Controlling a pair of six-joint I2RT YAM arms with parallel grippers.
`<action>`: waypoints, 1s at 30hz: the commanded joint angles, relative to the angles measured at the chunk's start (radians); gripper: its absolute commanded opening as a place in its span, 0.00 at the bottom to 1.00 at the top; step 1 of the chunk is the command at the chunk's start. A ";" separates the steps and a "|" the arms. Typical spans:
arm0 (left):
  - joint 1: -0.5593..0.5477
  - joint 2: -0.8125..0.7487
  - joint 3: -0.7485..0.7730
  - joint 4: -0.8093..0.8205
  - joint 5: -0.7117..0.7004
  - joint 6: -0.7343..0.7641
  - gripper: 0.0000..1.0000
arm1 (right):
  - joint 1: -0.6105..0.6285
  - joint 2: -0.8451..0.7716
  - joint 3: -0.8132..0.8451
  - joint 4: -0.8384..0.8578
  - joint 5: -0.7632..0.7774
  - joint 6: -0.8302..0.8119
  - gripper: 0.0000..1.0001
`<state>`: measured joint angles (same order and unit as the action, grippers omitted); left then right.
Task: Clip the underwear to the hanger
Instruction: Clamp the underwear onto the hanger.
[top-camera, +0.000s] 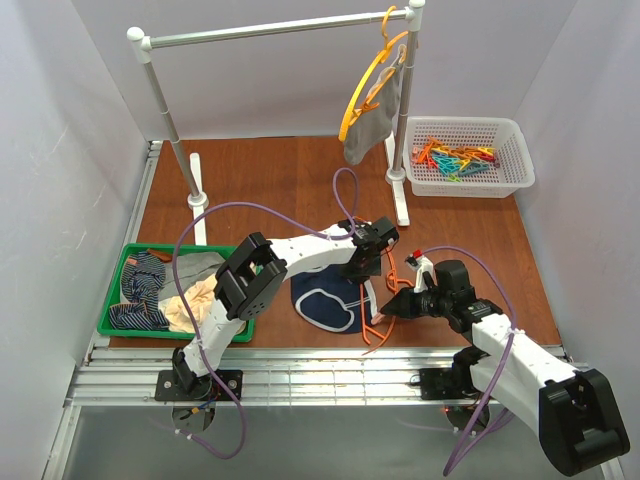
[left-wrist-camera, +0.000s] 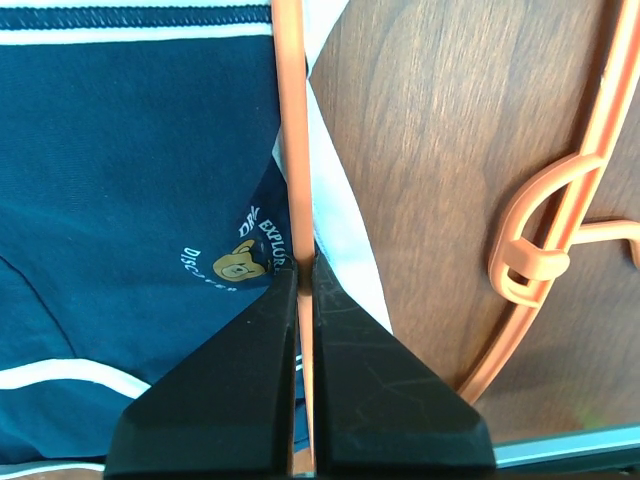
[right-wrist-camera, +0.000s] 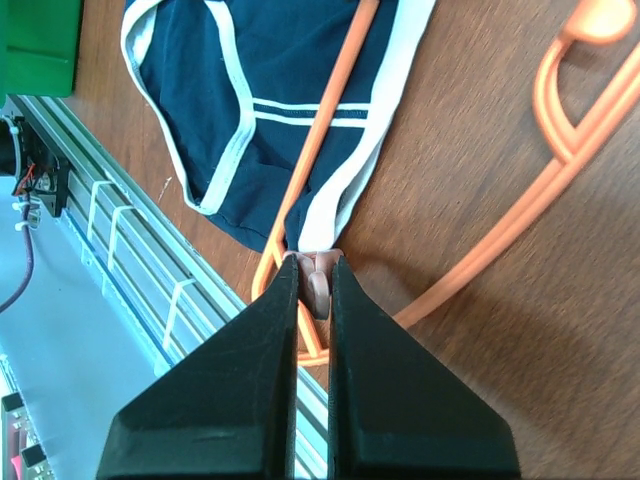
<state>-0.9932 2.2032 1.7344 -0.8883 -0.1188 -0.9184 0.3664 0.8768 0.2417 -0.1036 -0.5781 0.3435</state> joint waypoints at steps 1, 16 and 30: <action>-0.007 0.020 0.010 -0.005 0.056 -0.059 0.00 | -0.004 -0.012 0.039 -0.015 0.011 -0.028 0.01; 0.002 -0.014 0.016 0.017 0.099 -0.086 0.00 | -0.006 -0.033 0.073 -0.011 0.070 -0.008 0.01; 0.041 -0.063 -0.036 0.100 0.179 -0.143 0.00 | -0.017 -0.016 0.064 0.008 0.055 0.020 0.01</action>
<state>-0.9627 2.2024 1.7161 -0.8169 0.0231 -1.0252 0.3553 0.8558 0.2737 -0.1238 -0.5194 0.3595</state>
